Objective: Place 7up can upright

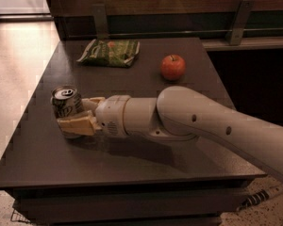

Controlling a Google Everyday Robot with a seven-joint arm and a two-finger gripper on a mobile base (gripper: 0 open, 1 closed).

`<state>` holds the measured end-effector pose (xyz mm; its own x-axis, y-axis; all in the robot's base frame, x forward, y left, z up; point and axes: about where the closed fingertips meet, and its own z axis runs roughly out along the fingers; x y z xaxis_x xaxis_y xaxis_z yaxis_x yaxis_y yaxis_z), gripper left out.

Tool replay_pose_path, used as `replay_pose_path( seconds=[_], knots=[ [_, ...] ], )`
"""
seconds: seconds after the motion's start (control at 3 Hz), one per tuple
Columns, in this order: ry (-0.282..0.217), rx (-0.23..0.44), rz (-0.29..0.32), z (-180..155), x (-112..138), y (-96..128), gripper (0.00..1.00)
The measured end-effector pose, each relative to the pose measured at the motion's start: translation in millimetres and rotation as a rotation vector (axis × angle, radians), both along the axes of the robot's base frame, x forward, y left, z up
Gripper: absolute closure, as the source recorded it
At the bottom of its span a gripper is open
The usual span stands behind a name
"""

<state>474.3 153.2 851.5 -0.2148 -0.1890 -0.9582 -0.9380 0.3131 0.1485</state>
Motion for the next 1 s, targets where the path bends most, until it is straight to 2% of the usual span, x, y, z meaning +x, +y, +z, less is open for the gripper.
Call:
replay_pose_path(
  seconds=[0.33, 0.67, 1.0],
  knots=[
    [0.003, 0.0, -0.007, -0.5, -0.7, -2.0, 0.86],
    [0.001, -0.001, -0.003, 0.3, -2.1, 0.2, 0.54],
    [0.0, -0.002, 0.0, 0.9, -3.0, 1.5, 0.3]
  ],
)
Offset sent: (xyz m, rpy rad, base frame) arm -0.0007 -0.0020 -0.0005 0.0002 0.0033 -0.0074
